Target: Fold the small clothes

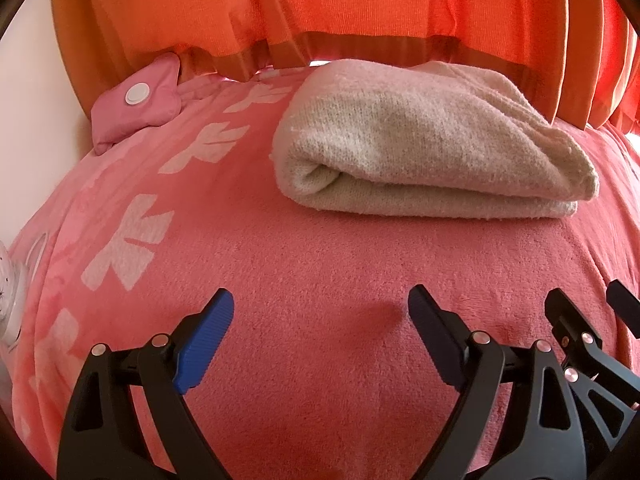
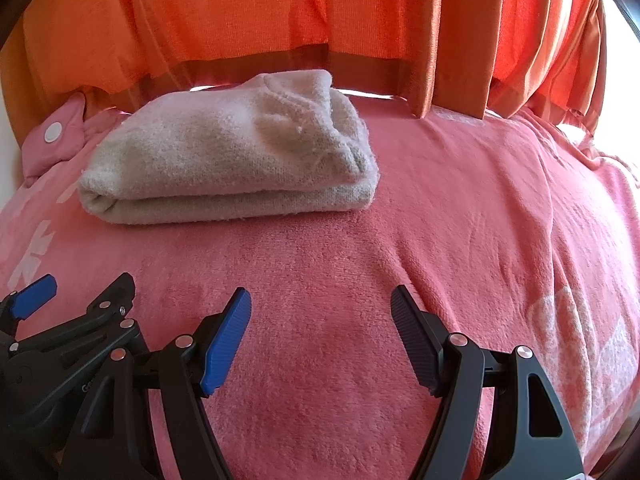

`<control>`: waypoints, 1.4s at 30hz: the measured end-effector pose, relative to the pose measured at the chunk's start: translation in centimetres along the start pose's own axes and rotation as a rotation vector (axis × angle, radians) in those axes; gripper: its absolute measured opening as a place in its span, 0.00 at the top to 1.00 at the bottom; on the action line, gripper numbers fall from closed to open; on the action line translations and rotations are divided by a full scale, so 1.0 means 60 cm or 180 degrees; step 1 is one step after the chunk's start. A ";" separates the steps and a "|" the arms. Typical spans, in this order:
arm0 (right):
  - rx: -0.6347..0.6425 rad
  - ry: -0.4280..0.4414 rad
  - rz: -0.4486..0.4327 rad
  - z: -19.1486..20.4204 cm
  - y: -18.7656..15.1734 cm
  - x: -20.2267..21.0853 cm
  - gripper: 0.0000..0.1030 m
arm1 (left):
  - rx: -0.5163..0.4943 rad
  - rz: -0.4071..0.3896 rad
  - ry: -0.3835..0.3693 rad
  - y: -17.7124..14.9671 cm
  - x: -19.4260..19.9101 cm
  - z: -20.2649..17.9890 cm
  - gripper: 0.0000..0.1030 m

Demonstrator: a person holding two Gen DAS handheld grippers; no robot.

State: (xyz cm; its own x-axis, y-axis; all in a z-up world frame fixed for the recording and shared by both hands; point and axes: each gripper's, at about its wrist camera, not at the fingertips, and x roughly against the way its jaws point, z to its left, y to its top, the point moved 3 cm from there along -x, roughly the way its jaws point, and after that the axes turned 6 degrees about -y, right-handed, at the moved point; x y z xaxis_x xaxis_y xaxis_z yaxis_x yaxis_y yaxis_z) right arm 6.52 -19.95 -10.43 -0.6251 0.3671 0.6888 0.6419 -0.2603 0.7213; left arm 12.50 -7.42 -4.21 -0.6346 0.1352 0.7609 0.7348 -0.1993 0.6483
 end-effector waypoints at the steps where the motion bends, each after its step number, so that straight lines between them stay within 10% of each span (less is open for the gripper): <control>1: -0.0002 0.0000 0.0001 0.000 0.000 0.001 0.32 | 0.0000 -0.0001 0.0001 0.000 0.000 0.000 0.16; 42: -0.0033 -0.0015 -0.0021 -0.006 0.007 0.007 0.30 | 0.0012 -0.0047 -0.0023 0.007 0.012 0.004 0.12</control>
State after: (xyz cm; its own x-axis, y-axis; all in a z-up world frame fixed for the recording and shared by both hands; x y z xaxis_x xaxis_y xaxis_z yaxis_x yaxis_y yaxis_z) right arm 6.35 -20.24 -9.78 -0.6274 0.3730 0.6836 0.6330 -0.2669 0.7267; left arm 12.43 -7.19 -3.40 -0.6436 0.1451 0.7515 0.7264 -0.1936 0.6594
